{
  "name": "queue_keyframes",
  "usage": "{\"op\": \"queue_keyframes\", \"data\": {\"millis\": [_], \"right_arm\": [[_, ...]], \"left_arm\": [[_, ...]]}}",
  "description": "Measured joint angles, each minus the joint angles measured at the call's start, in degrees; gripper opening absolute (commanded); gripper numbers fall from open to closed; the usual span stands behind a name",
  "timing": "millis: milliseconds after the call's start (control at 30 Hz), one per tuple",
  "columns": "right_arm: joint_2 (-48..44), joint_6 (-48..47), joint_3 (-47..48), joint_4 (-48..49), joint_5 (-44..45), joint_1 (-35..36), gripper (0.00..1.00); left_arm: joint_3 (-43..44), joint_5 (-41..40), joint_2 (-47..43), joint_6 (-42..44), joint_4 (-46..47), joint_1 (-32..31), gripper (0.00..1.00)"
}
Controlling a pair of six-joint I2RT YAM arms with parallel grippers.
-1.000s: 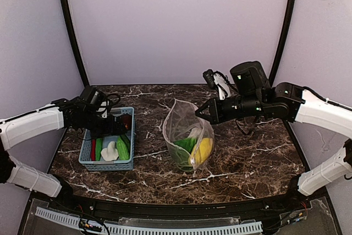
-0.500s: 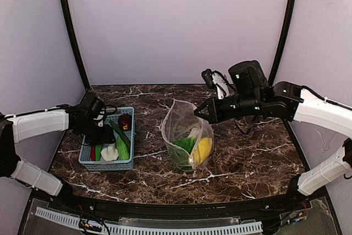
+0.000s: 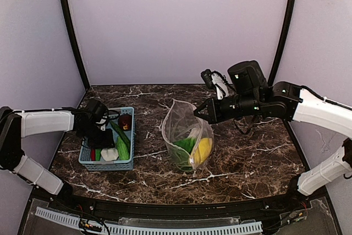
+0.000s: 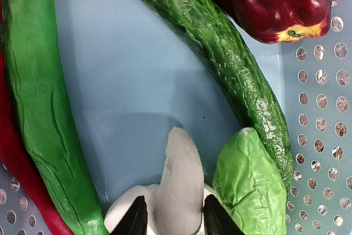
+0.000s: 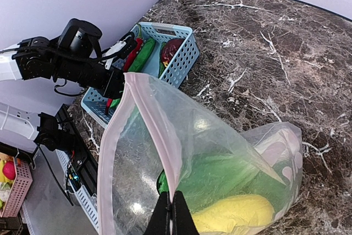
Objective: Place the food in the zip-top bag and seal the zipper
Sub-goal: Pick up the fake vegetable from the bin.
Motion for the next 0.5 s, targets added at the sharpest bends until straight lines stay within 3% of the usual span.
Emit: {"op": "queue_keyframes", "data": {"millis": [500], "right_arm": [[0.37,0.0,0.37,0.0,-0.04,0.0,0.0]], "left_arm": [[0.0,-0.17,0.42,0.59,0.11,0.0,0.22]]}}
